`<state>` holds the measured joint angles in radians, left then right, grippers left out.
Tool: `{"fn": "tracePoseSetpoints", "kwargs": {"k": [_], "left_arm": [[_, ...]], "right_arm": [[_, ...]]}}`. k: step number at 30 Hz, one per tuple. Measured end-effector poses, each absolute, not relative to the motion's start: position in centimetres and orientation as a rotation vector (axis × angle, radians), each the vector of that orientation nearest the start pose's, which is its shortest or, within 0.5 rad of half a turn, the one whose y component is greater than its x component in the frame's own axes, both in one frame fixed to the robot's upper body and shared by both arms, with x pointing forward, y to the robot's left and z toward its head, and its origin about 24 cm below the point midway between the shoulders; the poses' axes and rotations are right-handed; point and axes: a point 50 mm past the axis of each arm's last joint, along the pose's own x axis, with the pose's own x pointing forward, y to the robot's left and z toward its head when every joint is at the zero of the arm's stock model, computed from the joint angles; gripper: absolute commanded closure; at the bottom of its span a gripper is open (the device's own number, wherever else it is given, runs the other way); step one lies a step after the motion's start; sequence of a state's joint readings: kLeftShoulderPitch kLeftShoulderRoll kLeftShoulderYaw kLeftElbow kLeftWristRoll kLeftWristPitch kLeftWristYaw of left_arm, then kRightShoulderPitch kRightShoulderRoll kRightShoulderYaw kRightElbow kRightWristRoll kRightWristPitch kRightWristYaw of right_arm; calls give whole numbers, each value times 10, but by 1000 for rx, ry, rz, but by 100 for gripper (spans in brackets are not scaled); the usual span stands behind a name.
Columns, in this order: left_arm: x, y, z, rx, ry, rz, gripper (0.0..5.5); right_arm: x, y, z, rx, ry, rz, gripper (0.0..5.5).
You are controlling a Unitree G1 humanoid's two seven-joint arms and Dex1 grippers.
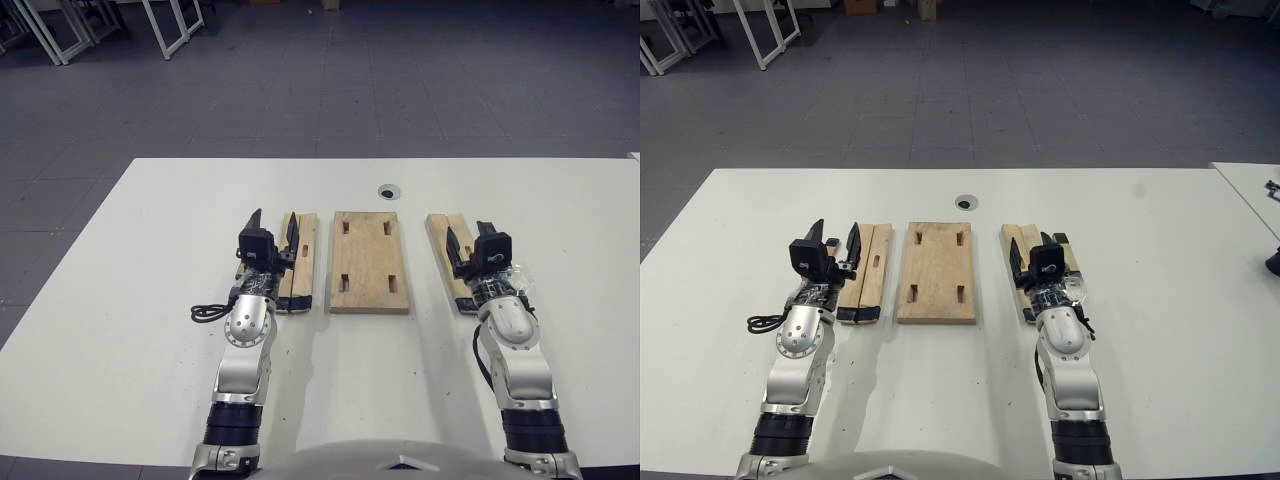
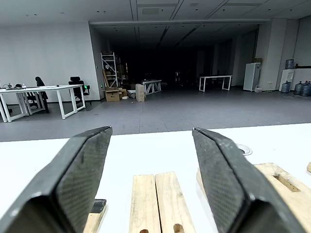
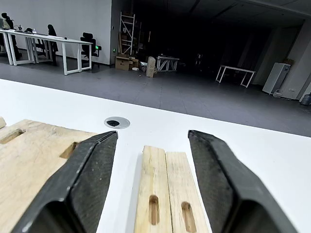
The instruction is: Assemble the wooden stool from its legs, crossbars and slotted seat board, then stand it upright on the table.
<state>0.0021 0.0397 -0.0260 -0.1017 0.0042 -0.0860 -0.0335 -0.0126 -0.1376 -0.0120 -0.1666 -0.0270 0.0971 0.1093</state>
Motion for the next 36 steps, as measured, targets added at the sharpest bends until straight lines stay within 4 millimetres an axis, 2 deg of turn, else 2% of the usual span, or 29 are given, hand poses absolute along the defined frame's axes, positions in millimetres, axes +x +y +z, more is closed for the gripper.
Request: {"fn": "tracePoseSetpoints", "kwargs": {"k": [15,29,36], "left_arm": [[252,153,73,43,-185,-23,245],[253,150,76,36,-193,-30,245],[252,155,69,56,-142,-18,245]], "right_arm": [[256,-171,74,-175,-76,45,284],[256,-172,75,-178,-77,45,284],[256,-172,75,-175,-77,45,284]]}}
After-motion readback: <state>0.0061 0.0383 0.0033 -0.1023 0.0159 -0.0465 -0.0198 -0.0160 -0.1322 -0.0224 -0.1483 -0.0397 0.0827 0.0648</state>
